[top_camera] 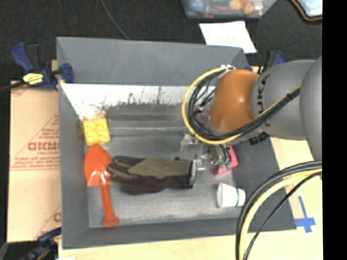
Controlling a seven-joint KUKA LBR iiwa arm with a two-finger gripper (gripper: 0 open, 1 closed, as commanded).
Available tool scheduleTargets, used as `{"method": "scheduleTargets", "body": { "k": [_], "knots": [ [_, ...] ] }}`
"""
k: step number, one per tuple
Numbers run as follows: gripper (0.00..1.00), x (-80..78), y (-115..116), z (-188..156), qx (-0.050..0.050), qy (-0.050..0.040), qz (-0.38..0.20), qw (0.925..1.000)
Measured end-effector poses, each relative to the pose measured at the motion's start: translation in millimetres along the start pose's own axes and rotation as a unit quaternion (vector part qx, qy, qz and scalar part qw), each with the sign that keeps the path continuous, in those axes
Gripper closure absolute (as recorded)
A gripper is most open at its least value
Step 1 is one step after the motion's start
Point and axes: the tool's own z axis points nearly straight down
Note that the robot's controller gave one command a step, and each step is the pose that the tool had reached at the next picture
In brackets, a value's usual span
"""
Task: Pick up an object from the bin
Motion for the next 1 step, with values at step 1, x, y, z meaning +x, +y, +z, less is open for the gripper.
{"method": "scheduleTargets", "body": {
  "k": [1],
  "knots": [
    [0.0,10.3,-6.9,29.2,0.003,-0.0092,-0.075,0.9971]
  ]
}}
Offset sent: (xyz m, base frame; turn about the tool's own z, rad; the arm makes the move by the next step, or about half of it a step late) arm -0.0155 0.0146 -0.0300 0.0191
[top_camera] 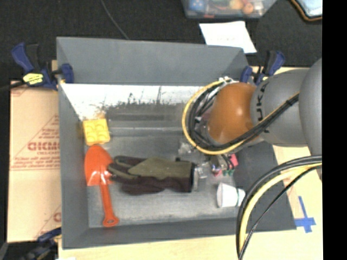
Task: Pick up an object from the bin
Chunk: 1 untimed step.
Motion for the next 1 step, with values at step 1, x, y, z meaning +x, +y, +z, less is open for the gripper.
{"method": "scheduleTargets", "body": {
  "k": [1],
  "knots": [
    [1.0,0.2,20.6,-1.3,-0.002,0.0038,0.083,0.9965]
  ]
}}
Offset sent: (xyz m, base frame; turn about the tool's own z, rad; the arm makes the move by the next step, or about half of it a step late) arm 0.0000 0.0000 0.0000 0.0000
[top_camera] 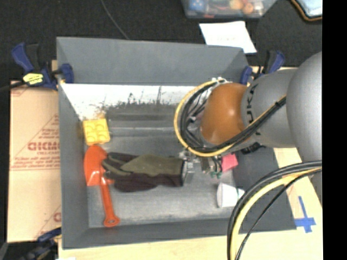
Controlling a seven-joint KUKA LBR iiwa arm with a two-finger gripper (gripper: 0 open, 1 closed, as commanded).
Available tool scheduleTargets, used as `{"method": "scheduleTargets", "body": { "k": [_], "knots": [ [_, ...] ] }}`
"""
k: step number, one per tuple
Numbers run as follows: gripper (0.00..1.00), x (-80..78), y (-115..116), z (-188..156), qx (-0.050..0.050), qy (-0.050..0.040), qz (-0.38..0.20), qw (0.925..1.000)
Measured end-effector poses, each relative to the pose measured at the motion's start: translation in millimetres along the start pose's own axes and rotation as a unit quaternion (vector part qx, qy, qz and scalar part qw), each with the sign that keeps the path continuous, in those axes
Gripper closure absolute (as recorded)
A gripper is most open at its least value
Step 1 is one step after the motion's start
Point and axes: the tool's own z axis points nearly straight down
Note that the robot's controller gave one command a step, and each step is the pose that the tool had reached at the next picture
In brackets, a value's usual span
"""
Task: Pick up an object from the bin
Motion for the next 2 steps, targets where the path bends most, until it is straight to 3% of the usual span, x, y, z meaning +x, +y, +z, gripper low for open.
{"method": "scheduleTargets", "body": {
  "k": [2],
  "knots": [
    [1.0,0.0,-0.5,-10.0,0.0,-0.0001,-0.001,1.0]
  ]
}}
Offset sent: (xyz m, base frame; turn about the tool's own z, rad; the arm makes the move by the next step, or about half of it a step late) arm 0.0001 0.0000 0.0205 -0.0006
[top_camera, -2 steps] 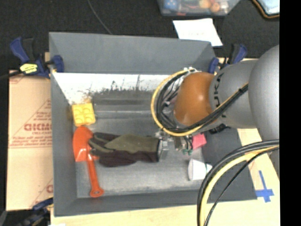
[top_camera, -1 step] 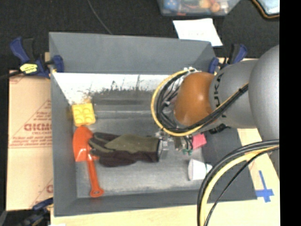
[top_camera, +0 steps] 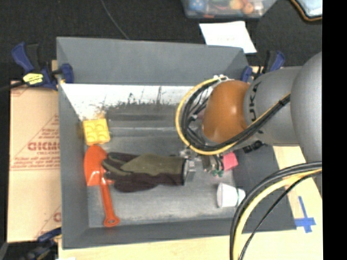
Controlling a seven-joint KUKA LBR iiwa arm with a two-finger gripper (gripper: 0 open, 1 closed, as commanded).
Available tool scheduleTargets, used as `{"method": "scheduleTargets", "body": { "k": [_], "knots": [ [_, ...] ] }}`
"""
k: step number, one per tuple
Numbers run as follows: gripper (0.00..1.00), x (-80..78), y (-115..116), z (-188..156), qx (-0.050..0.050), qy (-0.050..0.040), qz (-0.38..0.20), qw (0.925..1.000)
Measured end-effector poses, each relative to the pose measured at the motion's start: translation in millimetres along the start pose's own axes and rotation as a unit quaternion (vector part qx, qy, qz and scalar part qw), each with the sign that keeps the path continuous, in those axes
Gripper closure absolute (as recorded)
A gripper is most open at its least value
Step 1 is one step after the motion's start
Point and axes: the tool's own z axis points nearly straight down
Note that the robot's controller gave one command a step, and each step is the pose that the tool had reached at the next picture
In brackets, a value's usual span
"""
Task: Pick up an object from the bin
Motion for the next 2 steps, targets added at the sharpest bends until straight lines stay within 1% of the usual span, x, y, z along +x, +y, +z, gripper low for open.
{"method": "scheduleTargets", "body": {
  "k": [1,2],
  "knots": [
    [1.0,-1.6,0,-11,0.0,-0.0028,0.0,1.0],
    [1.0,0.0,-1,-34,0.0,0.0012,-0.001,1.0]
  ]
}}
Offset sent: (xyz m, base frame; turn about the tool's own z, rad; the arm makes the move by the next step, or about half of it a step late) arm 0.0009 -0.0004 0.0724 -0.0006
